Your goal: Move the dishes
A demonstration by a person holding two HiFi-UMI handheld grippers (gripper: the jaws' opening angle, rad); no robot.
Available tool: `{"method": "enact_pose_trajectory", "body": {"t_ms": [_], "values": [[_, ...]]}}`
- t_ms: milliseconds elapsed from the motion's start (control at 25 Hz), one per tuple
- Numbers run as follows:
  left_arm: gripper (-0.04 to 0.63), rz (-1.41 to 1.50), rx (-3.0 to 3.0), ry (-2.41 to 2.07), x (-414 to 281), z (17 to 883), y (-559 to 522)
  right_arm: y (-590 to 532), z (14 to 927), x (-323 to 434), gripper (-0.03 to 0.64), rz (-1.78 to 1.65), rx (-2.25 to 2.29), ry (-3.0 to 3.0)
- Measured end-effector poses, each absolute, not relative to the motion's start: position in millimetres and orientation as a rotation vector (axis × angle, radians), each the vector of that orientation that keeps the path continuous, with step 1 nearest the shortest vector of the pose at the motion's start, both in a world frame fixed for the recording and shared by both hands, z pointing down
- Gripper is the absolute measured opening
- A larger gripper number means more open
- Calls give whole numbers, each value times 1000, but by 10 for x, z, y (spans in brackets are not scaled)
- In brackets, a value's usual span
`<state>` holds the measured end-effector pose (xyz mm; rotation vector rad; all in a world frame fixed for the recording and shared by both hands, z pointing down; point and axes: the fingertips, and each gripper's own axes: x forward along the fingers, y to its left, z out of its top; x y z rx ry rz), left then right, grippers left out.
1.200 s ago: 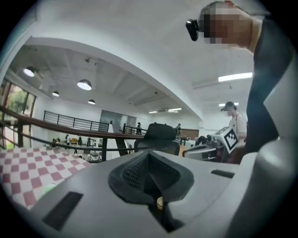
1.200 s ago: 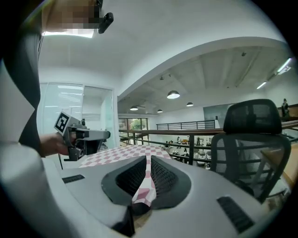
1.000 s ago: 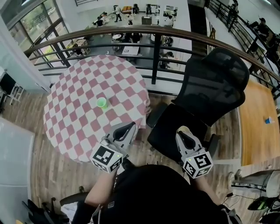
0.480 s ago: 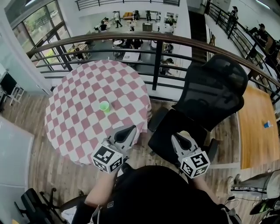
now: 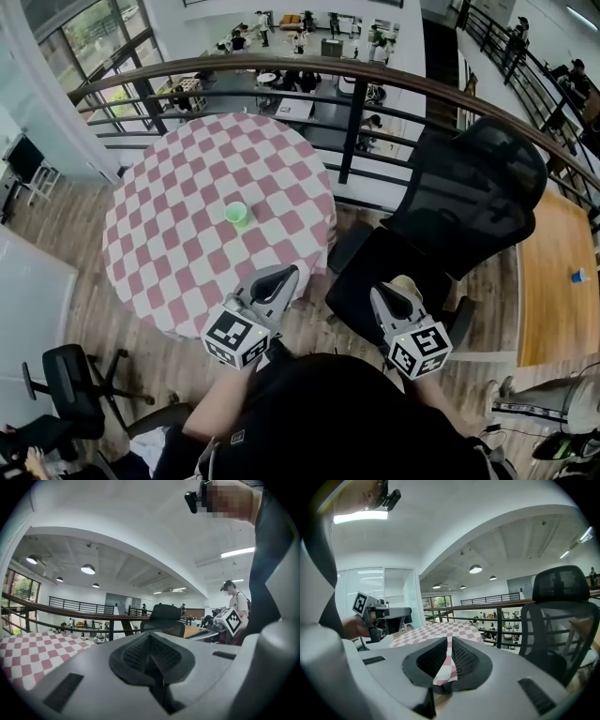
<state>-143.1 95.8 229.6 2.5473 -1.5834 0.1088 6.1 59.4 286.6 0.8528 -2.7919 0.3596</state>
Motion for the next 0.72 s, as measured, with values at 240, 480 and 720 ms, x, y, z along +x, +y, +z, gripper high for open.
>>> {"method": "enact_pose_trajectory", "body": {"t_ms": [240, 480, 720], "values": [[0, 134, 2573, -1590, -1530, 2337, 1011, 555, 2906, 19, 44, 356, 861, -2763], [0, 59, 2595, -1534, -1583, 2415, 996, 501, 2968, -33, 44, 334, 907, -2712], [0, 72, 2624, -1385, -1627, 2639, 823, 389, 3245, -129, 44, 359, 946, -2605]]}}
